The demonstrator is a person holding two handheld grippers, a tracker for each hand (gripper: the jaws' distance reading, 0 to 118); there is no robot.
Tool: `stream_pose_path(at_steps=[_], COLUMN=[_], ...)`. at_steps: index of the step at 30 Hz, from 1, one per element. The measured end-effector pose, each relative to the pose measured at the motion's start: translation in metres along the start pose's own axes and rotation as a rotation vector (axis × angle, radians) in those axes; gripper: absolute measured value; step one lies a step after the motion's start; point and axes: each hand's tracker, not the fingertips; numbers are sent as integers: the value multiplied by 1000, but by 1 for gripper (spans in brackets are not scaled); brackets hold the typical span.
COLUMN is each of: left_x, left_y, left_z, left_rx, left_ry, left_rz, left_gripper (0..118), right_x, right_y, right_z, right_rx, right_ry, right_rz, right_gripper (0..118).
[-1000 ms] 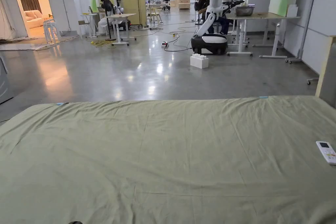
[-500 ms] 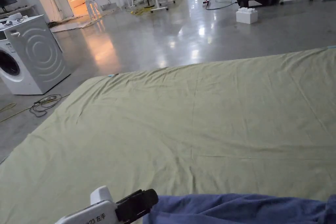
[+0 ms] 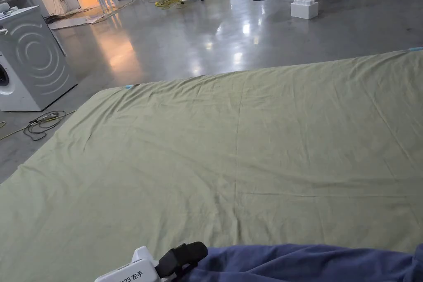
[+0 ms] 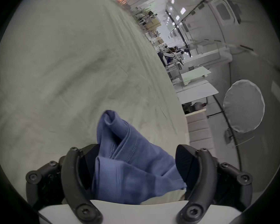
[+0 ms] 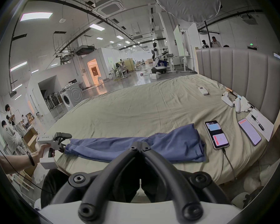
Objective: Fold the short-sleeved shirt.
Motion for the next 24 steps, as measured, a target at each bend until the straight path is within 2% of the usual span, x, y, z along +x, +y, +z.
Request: stream_pose_path(at_steps=[1, 2, 3, 4, 9, 12, 14, 17, 19, 21, 24], left_x=[0, 0, 0, 0, 9, 32, 41, 56, 67, 81, 118], left_y=[-1, -3, -5, -6, 0, 4, 14, 32, 41, 37, 9], left_z=[-3, -8, -12, -13, 16, 53, 84, 136, 163, 182, 171], left_rx=[-9, -36, -35, -39, 92, 157, 170, 245, 257, 263, 312], left_ry=[3, 56, 108, 94, 15, -14, -22, 135, 170, 123, 204], left_rz=[1, -5, -30, -34, 34, -30, -20, -169, -256, -292, -397], left_gripper=[81, 65, 30, 10, 9, 9, 9, 9, 9, 9, 9], right_x=[-1, -2, -3, -5, -8, -9, -10, -10, -9, -9, -6], right_y=[0, -1, -1, -1, 0, 1, 0, -3, -7, -10, -17], right_z=[-1, -1, -1, -1, -2, -2, -2, -6, -8, -8, -7], right_rx=[-5, -13, -19, -23, -44, -44, -41, -49, -53, -57, -55], right_ry=[0, 1, 3, 2, 9, 20, 31, 59, 64, 76, 94], right_rz=[4, 6, 9, 13, 24, 29, 32, 22, 22, 18, -13], right_gripper=[0, 0, 0, 0, 0, 0, 0, 0, 0, 0, 0])
